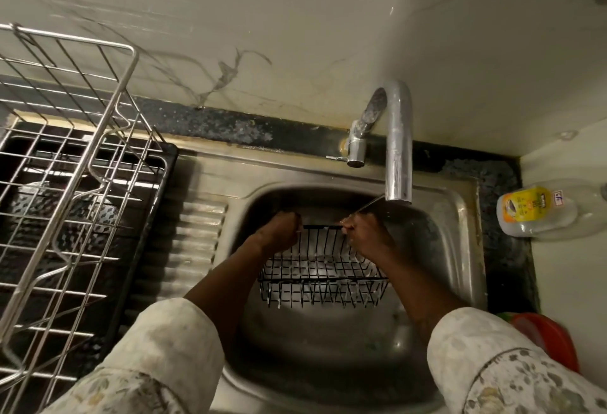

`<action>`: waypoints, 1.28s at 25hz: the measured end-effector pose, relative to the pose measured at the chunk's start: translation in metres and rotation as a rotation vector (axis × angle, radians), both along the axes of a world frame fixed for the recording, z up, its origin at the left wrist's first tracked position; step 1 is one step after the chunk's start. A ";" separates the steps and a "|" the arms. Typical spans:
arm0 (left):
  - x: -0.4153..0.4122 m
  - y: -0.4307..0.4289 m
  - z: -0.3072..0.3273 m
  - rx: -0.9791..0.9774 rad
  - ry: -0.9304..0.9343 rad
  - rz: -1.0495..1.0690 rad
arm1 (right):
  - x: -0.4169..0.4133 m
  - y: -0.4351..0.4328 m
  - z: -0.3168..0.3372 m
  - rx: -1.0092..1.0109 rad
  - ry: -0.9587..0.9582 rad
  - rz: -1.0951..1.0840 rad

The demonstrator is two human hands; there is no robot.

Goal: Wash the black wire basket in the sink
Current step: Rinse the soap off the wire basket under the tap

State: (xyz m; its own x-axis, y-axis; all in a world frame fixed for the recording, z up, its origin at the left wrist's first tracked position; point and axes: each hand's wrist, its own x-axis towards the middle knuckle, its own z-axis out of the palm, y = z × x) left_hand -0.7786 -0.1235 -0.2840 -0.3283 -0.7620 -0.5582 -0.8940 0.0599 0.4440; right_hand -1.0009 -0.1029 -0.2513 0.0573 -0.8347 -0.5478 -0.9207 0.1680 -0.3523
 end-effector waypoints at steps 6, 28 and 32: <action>-0.014 0.002 0.006 0.029 0.002 -0.087 | 0.007 0.003 0.001 -0.008 -0.022 0.038; -0.041 -0.017 -0.004 -0.012 0.024 -0.030 | -0.033 -0.007 0.025 -0.032 0.175 0.015; -0.040 -0.021 -0.002 -0.015 0.083 -0.116 | -0.018 -0.014 0.031 -0.026 0.217 0.114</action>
